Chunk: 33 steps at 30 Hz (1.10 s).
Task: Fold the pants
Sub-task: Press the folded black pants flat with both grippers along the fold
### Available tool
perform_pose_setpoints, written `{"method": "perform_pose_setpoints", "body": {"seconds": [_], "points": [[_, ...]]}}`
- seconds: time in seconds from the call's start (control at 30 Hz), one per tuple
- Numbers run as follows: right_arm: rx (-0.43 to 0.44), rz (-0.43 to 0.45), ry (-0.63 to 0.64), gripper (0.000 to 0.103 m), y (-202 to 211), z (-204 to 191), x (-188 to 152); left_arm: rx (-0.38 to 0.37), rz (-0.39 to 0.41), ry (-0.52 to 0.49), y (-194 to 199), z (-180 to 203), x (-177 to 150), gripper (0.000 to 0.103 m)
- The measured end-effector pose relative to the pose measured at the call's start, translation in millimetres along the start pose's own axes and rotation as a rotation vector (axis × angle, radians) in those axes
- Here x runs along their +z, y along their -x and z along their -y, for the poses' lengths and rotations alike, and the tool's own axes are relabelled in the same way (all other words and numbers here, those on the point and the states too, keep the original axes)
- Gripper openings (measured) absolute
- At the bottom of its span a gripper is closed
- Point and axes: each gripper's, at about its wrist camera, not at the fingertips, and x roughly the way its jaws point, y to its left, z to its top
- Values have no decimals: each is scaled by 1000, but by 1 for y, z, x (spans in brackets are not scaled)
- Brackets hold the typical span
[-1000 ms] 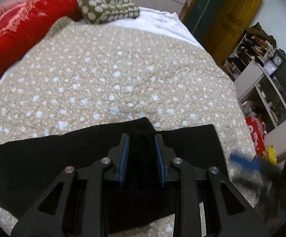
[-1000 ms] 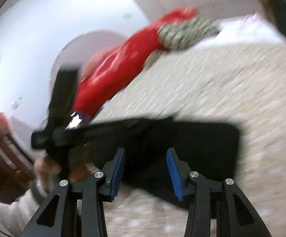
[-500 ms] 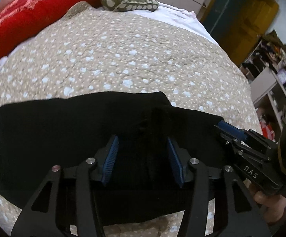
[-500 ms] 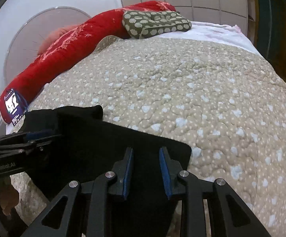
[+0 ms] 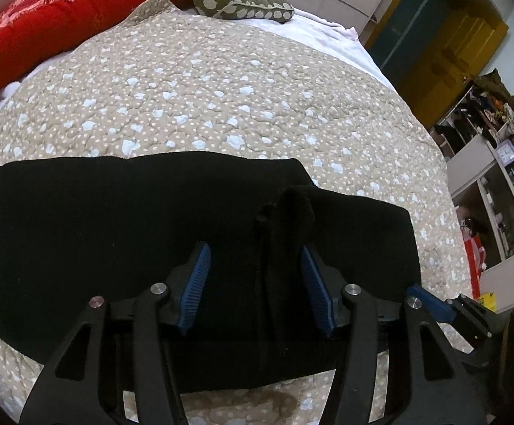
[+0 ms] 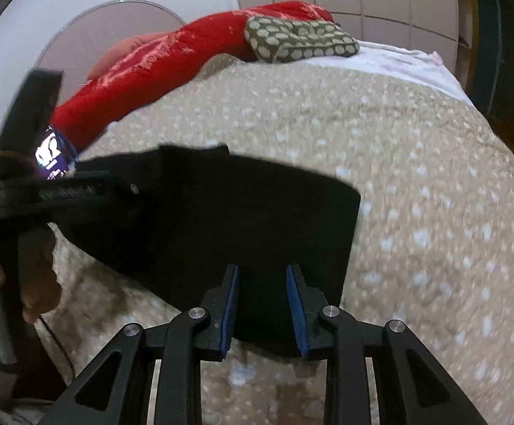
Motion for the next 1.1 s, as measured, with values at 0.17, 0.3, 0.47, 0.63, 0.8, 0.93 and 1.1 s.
{"method": "perform_pose_setpoints", "body": {"seconds": [0.17, 0.3, 0.47, 0.63, 0.8, 0.93, 1.1], "points": [[88, 15, -88, 26, 10, 7, 14, -7, -16, 22, 11, -5, -4, 53], [88, 57, -67, 26, 12, -6, 37, 21, -14, 29, 20, -11, -14, 53], [104, 73, -35, 26, -15, -30, 68, 10, -16, 58, 28, -23, -27, 53], [84, 30, 14, 26, -56, -50, 82, 13, -6, 45, 29, -23, -34, 53], [27, 6, 40, 26, -74, -57, 88, -2, -4, 55, 31, -25, -33, 53], [44, 21, 35, 26, -47, -50, 86, -10, 2, 70, 39, -29, -34, 53], [48, 29, 51, 26, -25, -50, 65, -1, 0, 82, 44, -33, -37, 58]]}}
